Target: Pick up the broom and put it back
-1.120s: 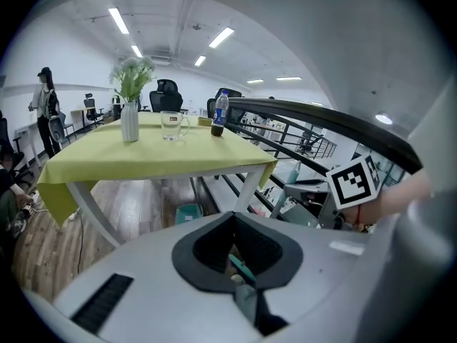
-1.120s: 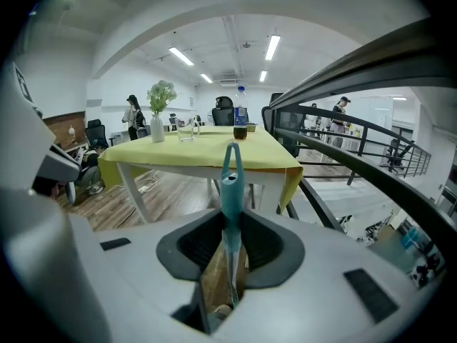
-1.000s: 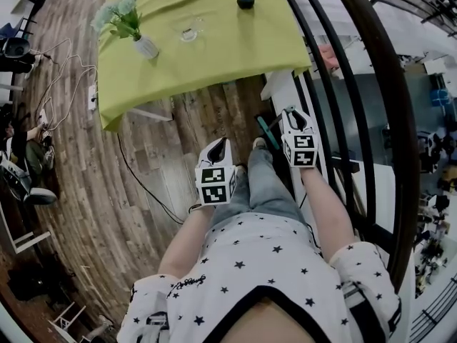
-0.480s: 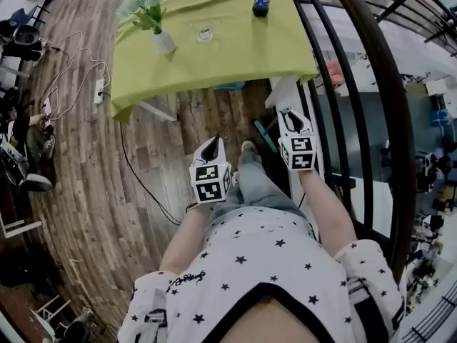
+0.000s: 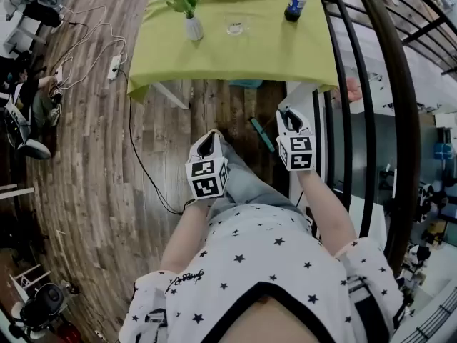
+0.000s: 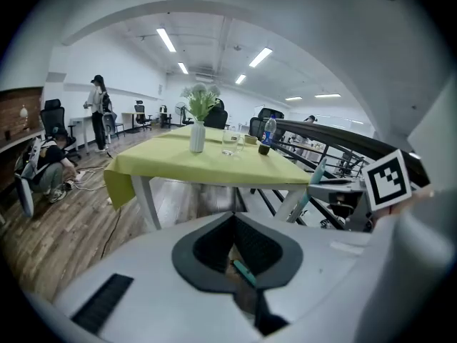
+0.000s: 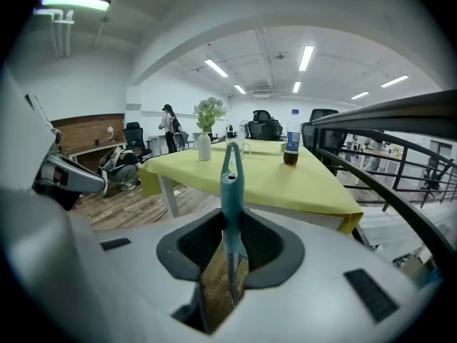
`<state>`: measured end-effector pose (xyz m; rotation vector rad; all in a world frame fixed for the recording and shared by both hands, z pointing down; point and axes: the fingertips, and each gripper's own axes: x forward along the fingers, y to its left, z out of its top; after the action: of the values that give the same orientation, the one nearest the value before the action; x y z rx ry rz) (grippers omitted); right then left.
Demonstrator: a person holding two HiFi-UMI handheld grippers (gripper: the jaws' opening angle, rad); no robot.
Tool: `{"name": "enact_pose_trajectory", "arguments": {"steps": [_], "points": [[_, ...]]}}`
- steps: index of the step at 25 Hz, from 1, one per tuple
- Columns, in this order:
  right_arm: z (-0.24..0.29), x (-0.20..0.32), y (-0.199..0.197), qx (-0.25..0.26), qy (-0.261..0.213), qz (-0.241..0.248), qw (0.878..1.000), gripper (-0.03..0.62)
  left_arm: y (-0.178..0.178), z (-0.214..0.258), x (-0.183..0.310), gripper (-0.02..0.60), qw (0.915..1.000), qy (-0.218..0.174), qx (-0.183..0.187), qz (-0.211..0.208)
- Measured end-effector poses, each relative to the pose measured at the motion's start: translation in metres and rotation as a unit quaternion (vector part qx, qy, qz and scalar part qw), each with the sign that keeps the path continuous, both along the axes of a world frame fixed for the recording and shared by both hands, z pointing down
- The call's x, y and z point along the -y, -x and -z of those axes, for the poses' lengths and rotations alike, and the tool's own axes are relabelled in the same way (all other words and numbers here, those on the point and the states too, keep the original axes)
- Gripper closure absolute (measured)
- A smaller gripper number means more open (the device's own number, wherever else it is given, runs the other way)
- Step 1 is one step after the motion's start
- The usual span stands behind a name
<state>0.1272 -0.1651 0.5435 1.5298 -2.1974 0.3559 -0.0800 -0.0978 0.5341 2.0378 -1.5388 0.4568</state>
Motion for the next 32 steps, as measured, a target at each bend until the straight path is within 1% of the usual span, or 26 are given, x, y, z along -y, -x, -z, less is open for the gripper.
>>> {"name": "enact_pose_trajectory", "arguments": {"steps": [5, 10, 16, 19, 24, 32], "points": [[-0.002, 0.011, 0.034, 0.006, -0.002, 0.032, 0.999, 0.517, 0.028, -0.005, -0.008, 0.571, 0.9992, 0.003, 0.003, 0.039], [-0.008, 0.018, 0.073, 0.007, 0.003, 0.067, 0.998, 0.517, 0.061, -0.011, -0.018, 0.571, 0.9967, 0.011, 0.004, 0.080], [-0.017, 0.023, 0.120, 0.006, 0.010, 0.099, 0.995, 0.517, 0.099, -0.023, -0.025, 0.571, 0.9935, 0.024, 0.004, 0.112], [-0.021, 0.027, 0.140, 0.006, 0.011, 0.111, 0.994, 0.517, 0.115, -0.027, -0.022, 0.571, 0.9929, 0.027, 0.009, 0.115], [-0.034, 0.028, 0.166, 0.005, 0.024, 0.117, 0.993, 0.517, 0.137, -0.030, -0.014, 0.571, 0.9926, 0.031, 0.008, 0.117], [-0.054, 0.036, 0.198, -0.001, 0.040, 0.116, 0.992, 0.517, 0.157, -0.040, 0.001, 0.571, 0.9941, 0.043, 0.008, 0.099]]}}
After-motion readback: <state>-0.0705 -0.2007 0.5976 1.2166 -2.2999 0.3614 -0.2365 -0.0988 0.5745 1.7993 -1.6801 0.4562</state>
